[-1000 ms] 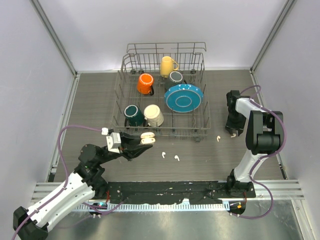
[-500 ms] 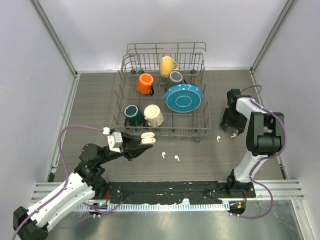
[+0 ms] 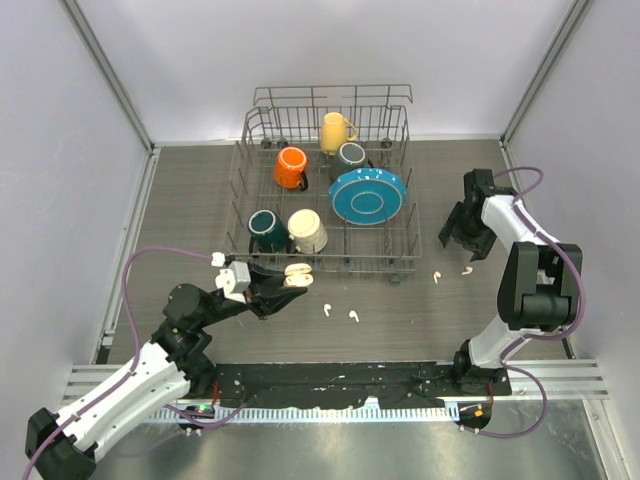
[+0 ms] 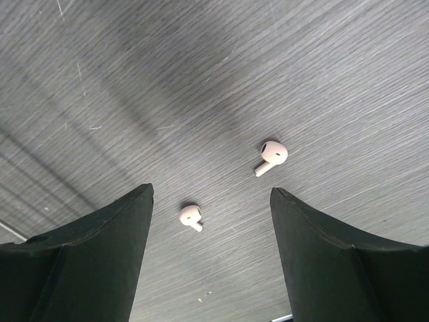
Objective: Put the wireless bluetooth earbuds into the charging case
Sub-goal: Pick up the earbud from the center of the board.
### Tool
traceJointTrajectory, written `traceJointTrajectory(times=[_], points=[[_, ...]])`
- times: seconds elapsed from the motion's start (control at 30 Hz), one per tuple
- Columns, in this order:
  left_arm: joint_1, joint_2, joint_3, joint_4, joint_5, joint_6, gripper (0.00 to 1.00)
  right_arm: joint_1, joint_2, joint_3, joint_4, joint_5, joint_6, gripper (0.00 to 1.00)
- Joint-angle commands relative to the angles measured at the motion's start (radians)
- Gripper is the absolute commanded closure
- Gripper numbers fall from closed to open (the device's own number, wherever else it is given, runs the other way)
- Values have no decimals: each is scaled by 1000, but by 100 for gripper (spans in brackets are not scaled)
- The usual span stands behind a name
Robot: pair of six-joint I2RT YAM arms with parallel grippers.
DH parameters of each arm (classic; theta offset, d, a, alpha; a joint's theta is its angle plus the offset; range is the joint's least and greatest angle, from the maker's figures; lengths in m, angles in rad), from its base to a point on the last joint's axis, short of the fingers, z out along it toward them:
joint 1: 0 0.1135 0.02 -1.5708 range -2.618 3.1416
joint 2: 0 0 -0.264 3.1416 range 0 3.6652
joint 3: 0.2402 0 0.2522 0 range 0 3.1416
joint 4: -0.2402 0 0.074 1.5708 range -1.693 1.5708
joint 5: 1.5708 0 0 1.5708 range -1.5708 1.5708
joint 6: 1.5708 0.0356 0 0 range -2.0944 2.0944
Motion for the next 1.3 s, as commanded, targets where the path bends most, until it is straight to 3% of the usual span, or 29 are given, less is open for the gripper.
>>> traceJointTrajectory(times=[0.0, 0.53, 0.7, 1.27], points=[[-4, -18, -2, 32, -33, 11, 100, -32, -60, -4, 6, -63, 89, 24], [-4, -65, -40, 20, -59, 21, 100, -198, -100, -168, 79, -81, 167, 36], [-2, -77, -45, 12, -66, 26, 100, -201, -64, -172, 116, -90, 168, 44], [-4, -45, -50, 18, -64, 44, 100, -201, 7, -172, 175, -5, 171, 51]])
